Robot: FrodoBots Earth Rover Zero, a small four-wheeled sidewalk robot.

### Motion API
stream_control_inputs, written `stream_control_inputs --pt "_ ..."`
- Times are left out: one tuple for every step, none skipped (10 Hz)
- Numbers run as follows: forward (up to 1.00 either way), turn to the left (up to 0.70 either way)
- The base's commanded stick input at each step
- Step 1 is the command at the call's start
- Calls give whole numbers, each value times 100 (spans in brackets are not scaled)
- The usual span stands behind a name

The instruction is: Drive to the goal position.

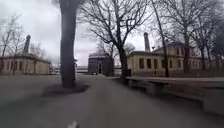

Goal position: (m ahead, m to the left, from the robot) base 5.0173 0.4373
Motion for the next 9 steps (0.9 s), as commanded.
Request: stream_control_inputs --pt "100 0" --pt "100 0" --pt "100 0" --pt "100 0" --pt "100 0" --pt "100 0" --pt "100 0" --pt "100 0" --pt "100 0"
